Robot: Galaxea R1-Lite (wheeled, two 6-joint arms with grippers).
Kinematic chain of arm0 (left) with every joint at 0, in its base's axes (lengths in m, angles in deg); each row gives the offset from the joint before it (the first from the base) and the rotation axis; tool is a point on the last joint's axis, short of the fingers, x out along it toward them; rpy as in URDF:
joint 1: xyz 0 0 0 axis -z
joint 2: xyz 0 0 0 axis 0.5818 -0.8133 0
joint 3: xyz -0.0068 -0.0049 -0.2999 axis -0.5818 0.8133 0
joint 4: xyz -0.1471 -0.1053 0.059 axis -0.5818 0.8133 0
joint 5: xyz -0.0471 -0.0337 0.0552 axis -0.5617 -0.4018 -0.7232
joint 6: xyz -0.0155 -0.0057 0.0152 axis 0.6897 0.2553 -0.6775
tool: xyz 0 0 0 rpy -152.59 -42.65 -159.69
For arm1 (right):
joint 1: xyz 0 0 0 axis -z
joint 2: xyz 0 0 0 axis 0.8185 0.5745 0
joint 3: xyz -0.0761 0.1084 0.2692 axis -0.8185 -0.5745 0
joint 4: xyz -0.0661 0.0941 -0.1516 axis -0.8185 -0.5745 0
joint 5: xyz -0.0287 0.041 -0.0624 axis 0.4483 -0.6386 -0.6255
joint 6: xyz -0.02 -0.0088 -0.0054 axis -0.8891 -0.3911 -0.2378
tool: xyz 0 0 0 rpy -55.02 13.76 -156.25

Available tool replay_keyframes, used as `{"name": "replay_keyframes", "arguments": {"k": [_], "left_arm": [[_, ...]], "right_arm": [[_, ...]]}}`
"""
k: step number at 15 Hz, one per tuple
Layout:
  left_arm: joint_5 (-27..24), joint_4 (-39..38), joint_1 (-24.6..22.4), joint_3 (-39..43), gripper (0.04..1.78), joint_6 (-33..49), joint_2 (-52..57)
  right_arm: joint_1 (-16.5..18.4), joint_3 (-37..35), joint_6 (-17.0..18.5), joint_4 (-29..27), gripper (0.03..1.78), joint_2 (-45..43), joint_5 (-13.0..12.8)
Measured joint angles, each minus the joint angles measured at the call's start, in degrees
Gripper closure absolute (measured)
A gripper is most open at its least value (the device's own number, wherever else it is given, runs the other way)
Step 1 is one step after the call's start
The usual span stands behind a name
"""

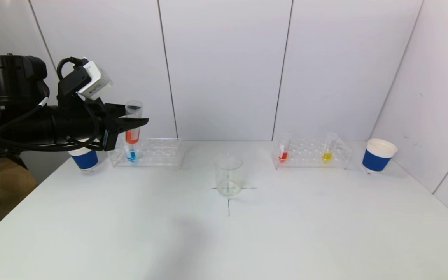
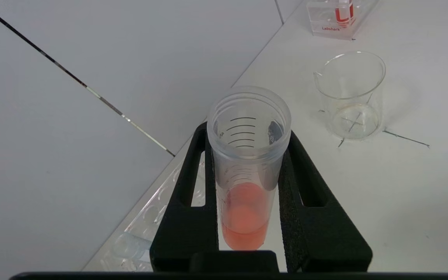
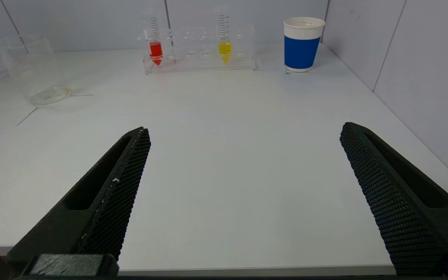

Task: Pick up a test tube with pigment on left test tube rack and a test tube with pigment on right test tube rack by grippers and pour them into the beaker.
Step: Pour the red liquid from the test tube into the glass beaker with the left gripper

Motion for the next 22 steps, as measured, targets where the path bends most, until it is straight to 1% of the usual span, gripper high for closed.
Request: {"name": "replay_keyframes", "arguments": {"k": [6,22], "left_arm": [[-0.1,0.0,-1.0,0.1,1.36,0.6,0.6],[-1.7,-0.2,-0.9,0.9,1.36,0.5,-0.8]], "right_arm": [[0.0,0.0,0.0,0.0,0.04,0.0,0.0],[0.0,0.0,0.0,0.0,0.04,0.0,0.0]]}}
